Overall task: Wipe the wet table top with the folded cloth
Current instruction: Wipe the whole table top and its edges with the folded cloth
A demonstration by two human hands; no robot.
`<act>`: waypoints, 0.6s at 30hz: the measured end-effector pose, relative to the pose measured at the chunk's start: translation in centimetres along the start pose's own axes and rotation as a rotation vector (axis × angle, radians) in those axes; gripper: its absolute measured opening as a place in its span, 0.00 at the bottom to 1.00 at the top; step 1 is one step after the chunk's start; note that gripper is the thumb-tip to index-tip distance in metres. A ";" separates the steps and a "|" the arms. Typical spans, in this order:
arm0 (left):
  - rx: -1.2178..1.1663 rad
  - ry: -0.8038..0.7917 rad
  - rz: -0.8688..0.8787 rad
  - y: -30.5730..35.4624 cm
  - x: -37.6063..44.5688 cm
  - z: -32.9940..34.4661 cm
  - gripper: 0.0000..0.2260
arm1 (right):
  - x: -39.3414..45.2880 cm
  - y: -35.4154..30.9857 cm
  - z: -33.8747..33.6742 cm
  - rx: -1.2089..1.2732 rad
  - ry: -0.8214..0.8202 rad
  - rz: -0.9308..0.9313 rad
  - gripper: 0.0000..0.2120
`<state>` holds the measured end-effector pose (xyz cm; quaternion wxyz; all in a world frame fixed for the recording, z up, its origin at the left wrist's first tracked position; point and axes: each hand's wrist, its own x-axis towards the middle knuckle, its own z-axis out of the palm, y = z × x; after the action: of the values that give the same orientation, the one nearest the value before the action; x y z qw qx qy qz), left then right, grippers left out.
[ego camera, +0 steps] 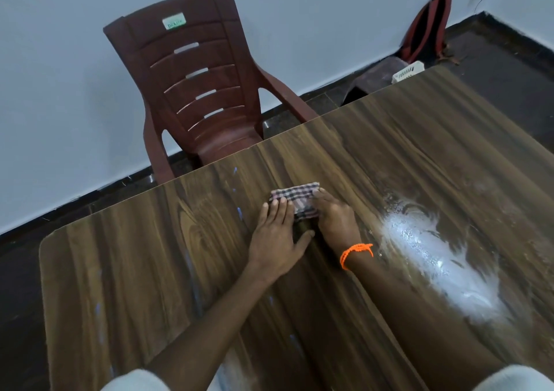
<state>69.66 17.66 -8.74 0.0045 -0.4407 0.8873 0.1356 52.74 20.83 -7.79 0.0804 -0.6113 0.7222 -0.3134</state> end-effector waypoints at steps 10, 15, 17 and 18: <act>-0.003 -0.010 -0.049 -4.4 8.7 -3.5 0.36 | 10.8 -1.6 1.9 -0.060 -0.122 0.147 0.12; -0.105 -0.019 -0.118 -5.6 4.4 -3.1 0.38 | 9.3 -2.8 3.1 0.040 -0.229 0.087 0.14; -0.062 -0.024 -0.073 -5.0 3.0 -2.8 0.40 | 7.7 -2.1 2.7 0.032 -0.212 0.008 0.12; -0.035 -0.024 -0.040 -4.7 3.0 -2.6 0.40 | 7.0 -1.6 2.3 0.025 -0.180 -0.016 0.11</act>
<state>71.85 11.96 -7.69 0.0104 -0.4568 0.8756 0.1563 53.57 13.34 -6.83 0.1504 -0.6417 0.7031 -0.2669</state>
